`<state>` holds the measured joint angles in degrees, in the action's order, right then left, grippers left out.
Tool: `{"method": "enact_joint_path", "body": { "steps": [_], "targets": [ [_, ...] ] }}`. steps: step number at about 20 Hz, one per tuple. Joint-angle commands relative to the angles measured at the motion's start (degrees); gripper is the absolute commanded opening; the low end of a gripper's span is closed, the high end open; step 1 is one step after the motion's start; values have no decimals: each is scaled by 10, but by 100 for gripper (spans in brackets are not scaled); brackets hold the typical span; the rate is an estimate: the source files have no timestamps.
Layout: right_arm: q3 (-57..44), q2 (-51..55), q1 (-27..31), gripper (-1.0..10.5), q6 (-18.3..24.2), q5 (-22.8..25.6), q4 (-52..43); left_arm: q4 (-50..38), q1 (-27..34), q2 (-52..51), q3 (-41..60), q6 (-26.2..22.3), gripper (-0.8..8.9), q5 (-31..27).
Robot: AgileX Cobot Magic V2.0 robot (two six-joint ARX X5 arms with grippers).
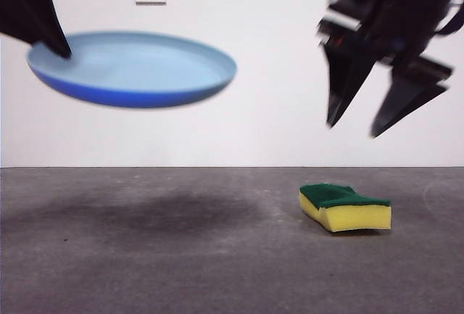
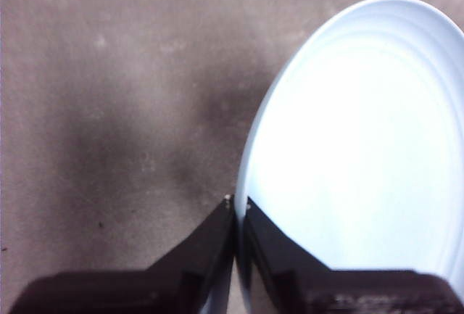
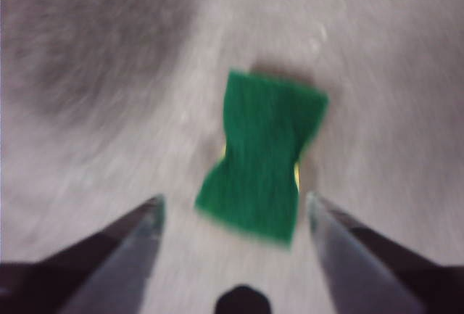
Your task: Pick up the plate,pick up the cloth,clean the plate with the cloth
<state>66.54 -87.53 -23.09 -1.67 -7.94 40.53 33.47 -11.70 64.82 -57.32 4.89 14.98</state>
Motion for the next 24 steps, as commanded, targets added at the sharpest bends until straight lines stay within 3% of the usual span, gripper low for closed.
{"method": "enact_joint_path", "body": {
  "steps": [1,6,13,15,18,24],
  "targets": [
    [1,-39,-16,300,0,20,-26,15,-2,-28,-3,-6,-8,2],
    [1,-101,-30,300,-2,56,-46,48,-2,-39,-3,-7,-8,1],
    [1,-162,-30,274,-2,54,-70,50,-2,-40,-3,-6,-8,1],
    [1,-180,-30,203,-2,54,-70,48,-2,-39,-3,-6,-8,1],
    [1,-188,-30,7,-2,56,-70,47,-2,-39,-3,-7,-8,0],
    [1,-160,-37,-16,-4,53,-62,42,-4,-4,-3,-19,-8,-65]
  ]
}}
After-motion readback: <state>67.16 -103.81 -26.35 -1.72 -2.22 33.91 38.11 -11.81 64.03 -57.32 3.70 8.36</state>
